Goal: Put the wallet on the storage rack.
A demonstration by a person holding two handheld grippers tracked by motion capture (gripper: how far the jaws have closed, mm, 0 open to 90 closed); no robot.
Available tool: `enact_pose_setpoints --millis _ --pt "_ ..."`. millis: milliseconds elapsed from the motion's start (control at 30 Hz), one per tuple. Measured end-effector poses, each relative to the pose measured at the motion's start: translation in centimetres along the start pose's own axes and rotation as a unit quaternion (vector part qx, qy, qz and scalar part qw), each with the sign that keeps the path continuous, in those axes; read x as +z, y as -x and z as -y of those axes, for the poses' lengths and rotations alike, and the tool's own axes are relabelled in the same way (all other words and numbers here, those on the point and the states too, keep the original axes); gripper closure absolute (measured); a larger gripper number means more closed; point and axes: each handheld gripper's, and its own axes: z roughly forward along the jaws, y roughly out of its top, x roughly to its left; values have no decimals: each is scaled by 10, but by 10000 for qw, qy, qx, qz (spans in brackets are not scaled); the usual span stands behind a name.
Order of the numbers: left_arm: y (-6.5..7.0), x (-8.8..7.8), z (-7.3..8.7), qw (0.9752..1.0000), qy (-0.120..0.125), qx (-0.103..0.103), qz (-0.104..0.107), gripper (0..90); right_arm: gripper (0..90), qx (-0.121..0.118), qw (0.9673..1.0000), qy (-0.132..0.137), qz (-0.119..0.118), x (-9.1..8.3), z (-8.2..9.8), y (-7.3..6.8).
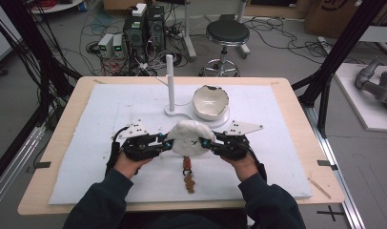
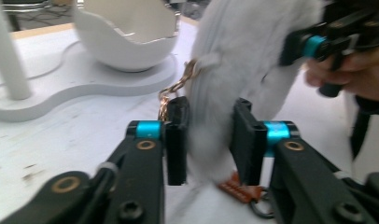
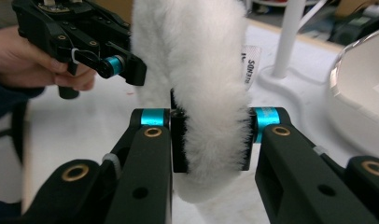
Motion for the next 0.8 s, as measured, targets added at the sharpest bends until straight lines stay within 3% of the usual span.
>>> enact_pose_setpoints --millis 33,67,167,200,300,533,633,667,733,767,800 --pt "-5 -4 1 9998 7 -54 -192 561 756 -73 10000 0 49 -2 -2 1" --pt "-5 -4 1 9998 7 -54 -192 509 756 -143 9998 12 113 -4 -4 2" --pt "-17 -15 2 9985 159 -226 -472 442 756 -213 9994 74 258 -11 -11 8" --pt "-22 -21 3 9977 220 -268 -582 357 756 -321 9986 87 414 -17 -17 14" --pt "-33 -32 4 9956 322 -356 -802 256 756 -497 9968 27 631 -24 -28 21" --pt "-55 -54 10 9907 475 -525 -1158 233 755 -812 9919 26 972 -34 -52 41" --pt "-61 -58 15 9891 480 -597 -1261 233 755 -1054 9869 5 1219 -35 -67 53" --pt "-61 -58 15 9891 480 -597 -1261 233 755 -1054 9869 5 1219 -35 -67 53" --pt "-62 -58 16 9891 446 -602 -1268 233 755 -1226 9834 -30 1339 -33 -74 60" --pt "-62 -57 16 9891 438 -605 -1268 233 755 -1389 9791 -131 1479 -29 -81 67" --pt "-62 -57 16 9891 437 -613 -1268 233 755 -1414 9781 -167 1518 -28 -83 69"
